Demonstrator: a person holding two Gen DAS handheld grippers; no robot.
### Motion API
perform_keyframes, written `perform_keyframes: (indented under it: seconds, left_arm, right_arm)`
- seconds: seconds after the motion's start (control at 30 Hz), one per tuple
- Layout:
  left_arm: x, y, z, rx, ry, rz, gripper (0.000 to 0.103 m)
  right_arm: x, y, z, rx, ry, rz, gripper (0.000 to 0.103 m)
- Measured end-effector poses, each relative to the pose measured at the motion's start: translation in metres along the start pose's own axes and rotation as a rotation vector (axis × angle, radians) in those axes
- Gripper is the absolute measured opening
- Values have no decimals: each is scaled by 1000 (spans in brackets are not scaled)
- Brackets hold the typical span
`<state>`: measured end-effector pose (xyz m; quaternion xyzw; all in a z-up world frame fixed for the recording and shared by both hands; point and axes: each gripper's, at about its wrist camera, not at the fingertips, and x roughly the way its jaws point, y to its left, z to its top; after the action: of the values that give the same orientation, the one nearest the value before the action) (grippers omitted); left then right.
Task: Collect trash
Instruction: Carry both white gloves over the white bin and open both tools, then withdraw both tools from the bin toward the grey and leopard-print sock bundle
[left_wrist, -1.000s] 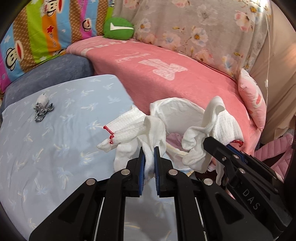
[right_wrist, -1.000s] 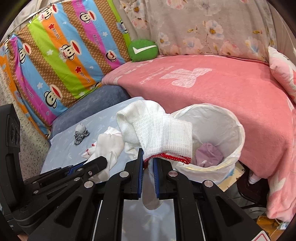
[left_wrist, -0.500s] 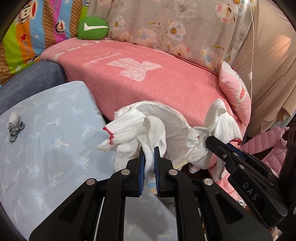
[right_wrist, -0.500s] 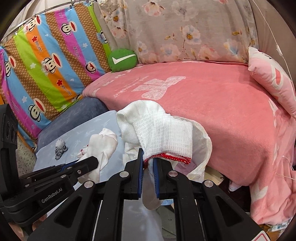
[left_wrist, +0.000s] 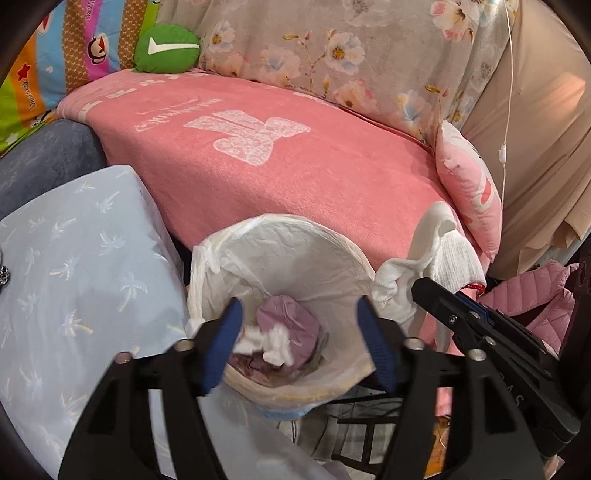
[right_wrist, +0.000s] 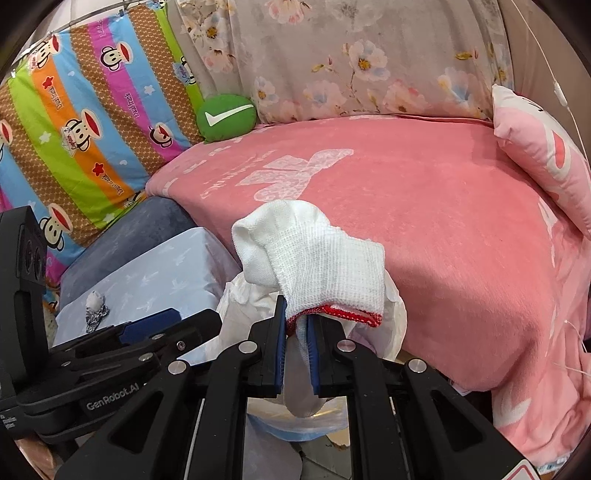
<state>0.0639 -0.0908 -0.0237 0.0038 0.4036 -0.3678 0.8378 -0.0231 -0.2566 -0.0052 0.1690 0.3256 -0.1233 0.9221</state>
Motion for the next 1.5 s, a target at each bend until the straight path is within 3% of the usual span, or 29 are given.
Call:
perform_keyframes:
  seconds: [0.2,0.4,1.1,1.5]
  left_arm:
    - [0,19,-1,-37,-3,72,68]
    - [-10,48,-9,-99,-17,139,68]
    - [-47,120,-40,-248,-57,247,68]
    - [-71,171,-60,-317,-72,338,77]
  right_arm:
    - [16,7,4,-4,1,5,16]
    - [28,19,4,-14,1,3,35]
    - [33,97,-24,-93,44,94,40]
    - [50,158,-43,-154,99,160,43]
